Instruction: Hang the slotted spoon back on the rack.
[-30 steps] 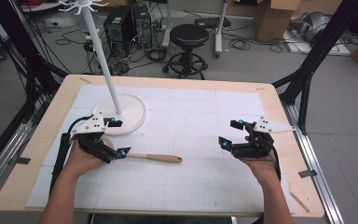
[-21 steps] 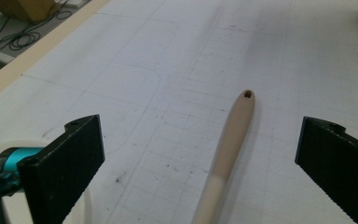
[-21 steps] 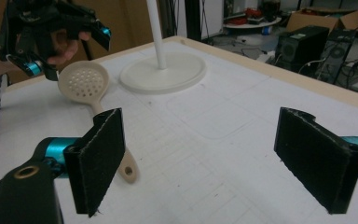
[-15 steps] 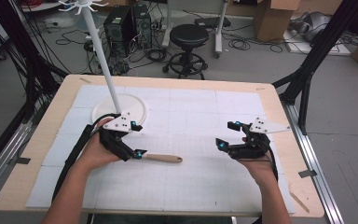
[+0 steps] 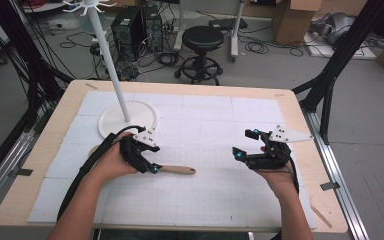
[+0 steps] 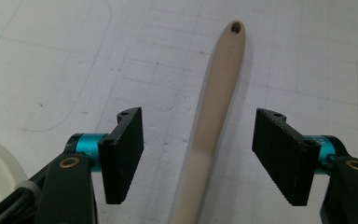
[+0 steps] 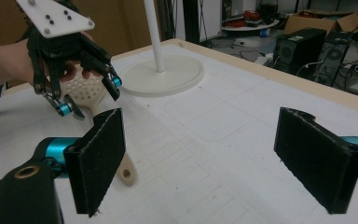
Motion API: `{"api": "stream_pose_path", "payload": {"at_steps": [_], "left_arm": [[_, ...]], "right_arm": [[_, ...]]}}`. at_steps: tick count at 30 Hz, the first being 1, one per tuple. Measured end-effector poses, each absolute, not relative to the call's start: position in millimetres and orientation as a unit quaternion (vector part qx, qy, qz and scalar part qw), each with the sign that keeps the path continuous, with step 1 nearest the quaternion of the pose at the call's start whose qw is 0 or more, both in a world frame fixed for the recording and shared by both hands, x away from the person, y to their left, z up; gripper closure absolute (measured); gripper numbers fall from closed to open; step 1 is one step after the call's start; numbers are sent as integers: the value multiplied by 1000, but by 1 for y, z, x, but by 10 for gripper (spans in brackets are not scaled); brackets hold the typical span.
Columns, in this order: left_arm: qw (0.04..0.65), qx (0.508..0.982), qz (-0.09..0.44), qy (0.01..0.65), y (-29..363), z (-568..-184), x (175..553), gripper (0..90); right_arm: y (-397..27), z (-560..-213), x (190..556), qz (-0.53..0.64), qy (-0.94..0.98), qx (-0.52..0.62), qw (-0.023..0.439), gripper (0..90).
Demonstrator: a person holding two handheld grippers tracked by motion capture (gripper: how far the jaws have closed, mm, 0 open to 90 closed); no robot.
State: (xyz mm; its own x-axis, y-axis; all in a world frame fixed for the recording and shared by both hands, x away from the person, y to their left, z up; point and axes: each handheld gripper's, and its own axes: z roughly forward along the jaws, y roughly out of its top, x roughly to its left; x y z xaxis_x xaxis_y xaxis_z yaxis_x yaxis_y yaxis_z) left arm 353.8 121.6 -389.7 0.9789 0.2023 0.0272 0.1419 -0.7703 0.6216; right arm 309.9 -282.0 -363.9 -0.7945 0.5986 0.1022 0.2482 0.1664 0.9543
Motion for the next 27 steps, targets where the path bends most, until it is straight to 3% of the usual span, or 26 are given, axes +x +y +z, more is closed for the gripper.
{"api": "stream_pose_path", "payload": {"at_steps": [15, 27], "left_arm": [[250, 964, 38, 77, 101, -407, 358, 471], [225, 971, 38, 70, 95, -412, 357, 569]], "right_arm": [[-283, -364, 310, 582, 747, 284, 152, 161], [-281, -364, 310, 578, 749, 284, 153, 161]]}}
